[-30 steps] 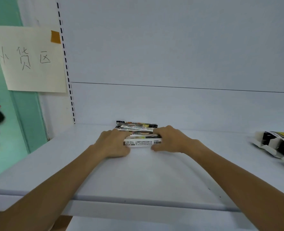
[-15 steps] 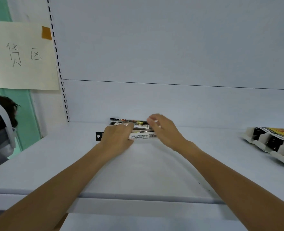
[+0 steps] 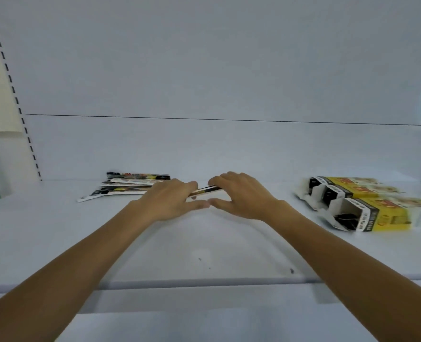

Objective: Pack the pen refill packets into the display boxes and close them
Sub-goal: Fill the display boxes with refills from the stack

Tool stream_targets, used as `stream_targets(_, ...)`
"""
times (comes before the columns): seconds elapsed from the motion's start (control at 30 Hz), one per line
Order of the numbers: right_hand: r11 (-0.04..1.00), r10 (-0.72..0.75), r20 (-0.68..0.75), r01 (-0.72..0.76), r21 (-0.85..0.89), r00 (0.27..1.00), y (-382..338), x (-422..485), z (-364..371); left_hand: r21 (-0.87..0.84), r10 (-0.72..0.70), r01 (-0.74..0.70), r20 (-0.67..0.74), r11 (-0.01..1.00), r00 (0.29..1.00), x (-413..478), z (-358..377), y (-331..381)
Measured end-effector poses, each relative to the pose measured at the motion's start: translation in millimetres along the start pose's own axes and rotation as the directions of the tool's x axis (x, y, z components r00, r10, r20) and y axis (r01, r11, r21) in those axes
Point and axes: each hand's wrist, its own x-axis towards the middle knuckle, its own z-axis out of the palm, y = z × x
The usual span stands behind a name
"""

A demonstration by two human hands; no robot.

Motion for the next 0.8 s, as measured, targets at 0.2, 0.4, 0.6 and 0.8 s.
stream_targets(0.2, 0.987, 0.158, -0.041, -0.158, 0.009, 0.987, 104.9, -84.3, -62.4, -0.11, -0.059, 0.047, -0.11, 0.993, 0.992, 39.3, 5.0, 86.7)
stream_targets(0.4, 0.92, 0.392, -0.05, -0.392, 0.021, 0.918, 197.4, -183.0, -90.8, -0.189, -0.069, 0.041, -0.146, 0.981, 0.987, 58.7, 7.2, 167.5)
stream_targets(0.6, 0.929, 0.369, -0.11, -0.37, 0.017, 0.923, 226.8, -232.0, -81.3, -0.223, -0.085, 0.053, -0.135, 0.973, 0.987, 58.7, 13.9, 215.2)
stream_targets(0.8, 0.893, 0.448, -0.187, -0.431, 0.128, 0.874, 235.0, -251.2, -56.3, -0.074, -0.122, 0.119, -0.03, 0.99, 0.992, 51.9, 21.4, 230.1)
